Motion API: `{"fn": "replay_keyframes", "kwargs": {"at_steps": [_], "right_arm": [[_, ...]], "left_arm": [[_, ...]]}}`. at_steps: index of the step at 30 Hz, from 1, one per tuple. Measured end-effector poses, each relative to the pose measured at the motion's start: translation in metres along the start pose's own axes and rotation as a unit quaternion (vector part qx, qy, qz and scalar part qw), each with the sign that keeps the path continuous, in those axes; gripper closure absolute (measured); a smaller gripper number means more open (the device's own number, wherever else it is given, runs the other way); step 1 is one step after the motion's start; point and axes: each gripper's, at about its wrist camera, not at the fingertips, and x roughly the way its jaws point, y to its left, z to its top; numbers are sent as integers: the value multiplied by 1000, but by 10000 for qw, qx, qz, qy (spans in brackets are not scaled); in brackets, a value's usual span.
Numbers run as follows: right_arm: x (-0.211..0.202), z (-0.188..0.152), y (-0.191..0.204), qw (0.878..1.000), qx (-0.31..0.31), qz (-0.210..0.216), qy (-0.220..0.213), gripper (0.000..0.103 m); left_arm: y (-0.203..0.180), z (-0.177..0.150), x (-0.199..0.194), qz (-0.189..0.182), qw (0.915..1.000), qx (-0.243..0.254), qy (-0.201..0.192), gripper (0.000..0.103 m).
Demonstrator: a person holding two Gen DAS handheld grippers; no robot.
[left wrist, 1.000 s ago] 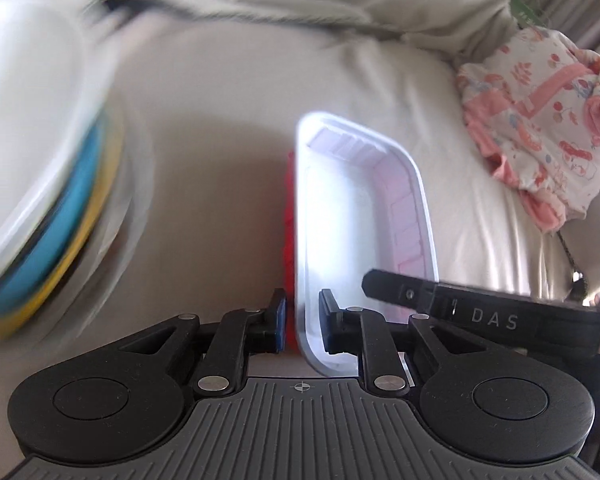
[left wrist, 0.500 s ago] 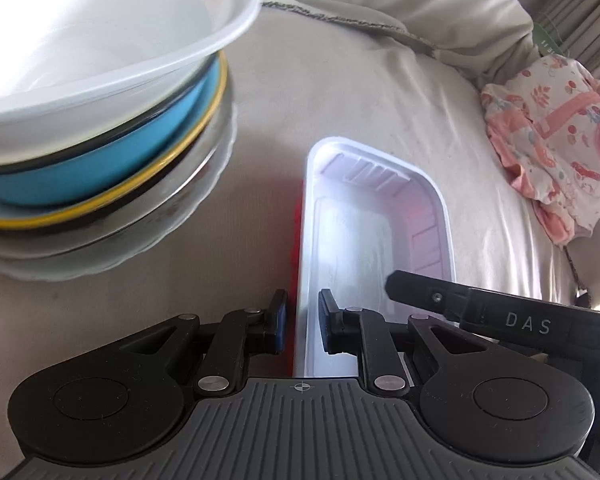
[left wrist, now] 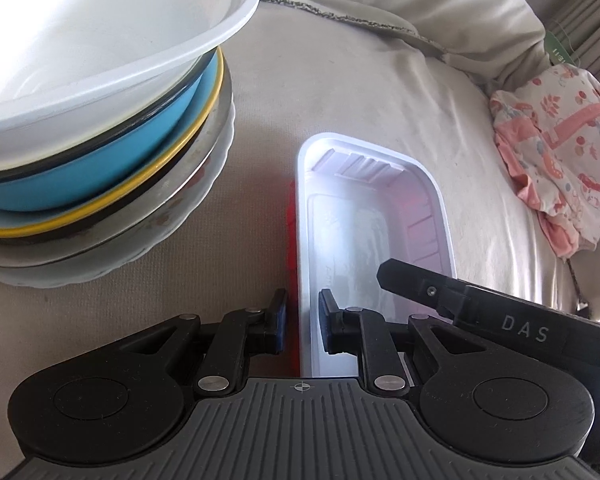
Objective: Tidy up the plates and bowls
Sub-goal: 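Grip the foil tray rim with the right gripper while the left gripper grips it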
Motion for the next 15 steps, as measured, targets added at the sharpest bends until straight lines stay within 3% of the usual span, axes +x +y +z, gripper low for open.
{"fn": "replay_keyframes", "kwargs": {"at_steps": [11, 15], "right_arm": [[-10, -17, 0, 9996, 286, 37, 77, 56], [-33, -15, 17, 9998, 122, -81, -116, 56]], "left_arm": [[-3, -7, -5, 7, 10000, 38, -89, 84], [-12, -4, -37, -211, 9979, 160, -583, 83]]}}
